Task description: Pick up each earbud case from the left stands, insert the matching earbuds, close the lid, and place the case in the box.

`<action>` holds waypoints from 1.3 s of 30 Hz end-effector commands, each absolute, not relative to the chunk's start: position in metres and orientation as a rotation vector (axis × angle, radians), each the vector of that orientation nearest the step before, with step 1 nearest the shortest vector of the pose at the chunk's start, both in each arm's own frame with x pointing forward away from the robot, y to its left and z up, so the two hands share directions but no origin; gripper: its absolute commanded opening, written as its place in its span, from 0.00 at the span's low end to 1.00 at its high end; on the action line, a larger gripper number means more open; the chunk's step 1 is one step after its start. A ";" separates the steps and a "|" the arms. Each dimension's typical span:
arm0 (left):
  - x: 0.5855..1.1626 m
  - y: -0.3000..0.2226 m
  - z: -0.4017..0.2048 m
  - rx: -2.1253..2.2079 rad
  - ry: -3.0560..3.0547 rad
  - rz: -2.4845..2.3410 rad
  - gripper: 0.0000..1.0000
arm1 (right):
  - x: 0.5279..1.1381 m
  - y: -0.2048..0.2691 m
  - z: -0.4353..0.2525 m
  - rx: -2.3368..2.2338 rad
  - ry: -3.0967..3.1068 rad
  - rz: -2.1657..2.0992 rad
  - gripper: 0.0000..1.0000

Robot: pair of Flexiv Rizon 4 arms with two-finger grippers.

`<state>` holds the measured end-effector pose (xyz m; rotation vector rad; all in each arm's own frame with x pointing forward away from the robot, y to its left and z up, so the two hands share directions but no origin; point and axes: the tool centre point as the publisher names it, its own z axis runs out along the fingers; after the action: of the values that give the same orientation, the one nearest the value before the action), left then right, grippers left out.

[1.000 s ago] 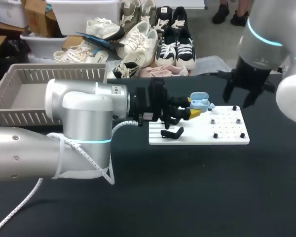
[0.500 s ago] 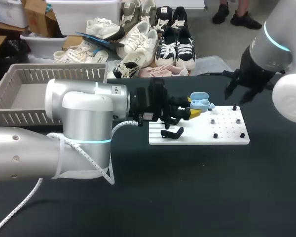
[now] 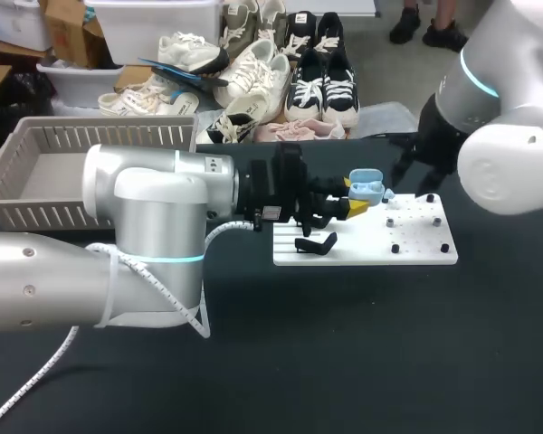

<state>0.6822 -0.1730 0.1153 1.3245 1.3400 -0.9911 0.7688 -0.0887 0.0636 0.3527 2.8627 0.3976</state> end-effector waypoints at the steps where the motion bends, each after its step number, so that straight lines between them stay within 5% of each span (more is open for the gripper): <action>1: 0.682 -0.173 0.115 1.323 1.339 -0.990 0.00 | 0.777 -0.084 0.057 0.351 2.881 0.407 0.42; 39: 0.682 -0.173 0.115 1.323 1.339 -0.990 0.00 | 0.791 -0.073 0.034 0.389 2.924 0.419 0.37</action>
<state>0.6822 -0.1730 0.1153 1.3244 1.3400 -0.9911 0.7886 -0.0734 0.0354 0.3904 2.9190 0.4182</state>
